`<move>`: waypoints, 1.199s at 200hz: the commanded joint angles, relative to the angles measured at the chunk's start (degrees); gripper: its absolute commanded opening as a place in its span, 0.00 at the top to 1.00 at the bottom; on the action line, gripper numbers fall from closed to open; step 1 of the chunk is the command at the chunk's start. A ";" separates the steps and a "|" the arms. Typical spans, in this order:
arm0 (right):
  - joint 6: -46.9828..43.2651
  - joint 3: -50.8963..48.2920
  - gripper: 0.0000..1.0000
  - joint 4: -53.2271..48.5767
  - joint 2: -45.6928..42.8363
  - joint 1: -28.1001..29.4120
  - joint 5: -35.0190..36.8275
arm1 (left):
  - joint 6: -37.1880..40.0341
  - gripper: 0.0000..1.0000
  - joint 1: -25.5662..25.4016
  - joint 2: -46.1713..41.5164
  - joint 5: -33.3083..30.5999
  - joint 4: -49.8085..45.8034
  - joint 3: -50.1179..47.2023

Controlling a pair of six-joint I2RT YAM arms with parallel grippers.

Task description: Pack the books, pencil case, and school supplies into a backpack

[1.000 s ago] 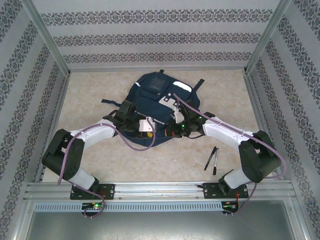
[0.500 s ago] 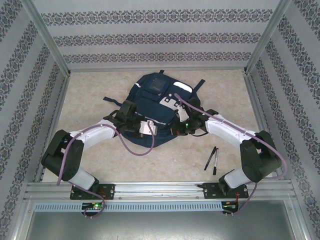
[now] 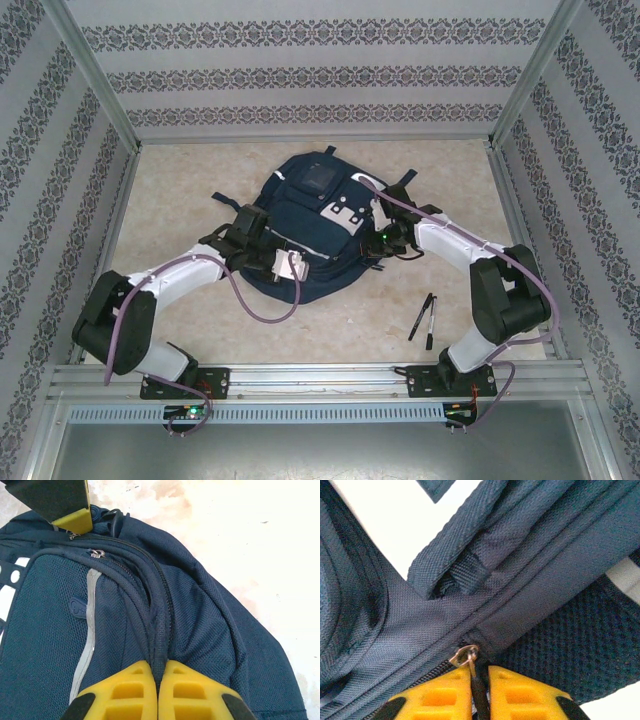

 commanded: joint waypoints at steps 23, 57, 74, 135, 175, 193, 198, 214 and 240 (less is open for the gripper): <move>3.03 -3.50 0.71 -0.71 -3.51 -3.97 8.78 | -2.08 1.00 -0.71 -6.14 5.71 -4.55 -3.75; 3.57 -6.06 0.59 -1.64 -9.33 -7.49 4.11 | -6.64 0.84 -1.56 -8.67 6.16 -4.70 -4.66; 3.16 -6.39 0.55 -3.48 -12.97 -7.53 4.65 | -9.57 0.81 -2.41 -10.06 5.89 -4.54 -4.89; 5.93 -7.60 0.37 -12.20 -29.76 -8.81 21.06 | -29.56 0.39 -3.57 -13.98 4.17 -3.50 -0.98; 8.62 -11.97 0.02 -13.39 -42.22 -14.09 19.11 | -56.21 0.34 -4.50 -10.26 -4.07 -1.68 5.50; 6.60 -13.47 0.06 -10.99 -43.90 -14.58 5.40 | -70.36 0.38 -5.18 -6.25 -8.86 -4.38 8.62; 6.53 -13.71 0.08 -10.62 -43.82 -14.36 2.12 | -73.11 0.38 -5.28 -5.10 -10.20 -6.37 9.72; 7.22 -14.30 0.12 -9.97 -42.98 -13.03 -3.83 | -75.32 0.37 -5.51 -1.33 -11.68 -13.91 13.35; 7.93 -14.85 0.16 -9.79 -40.39 -12.45 -3.36 | -69.05 0.28 -9.46 2.66 -19.03 -23.23 17.53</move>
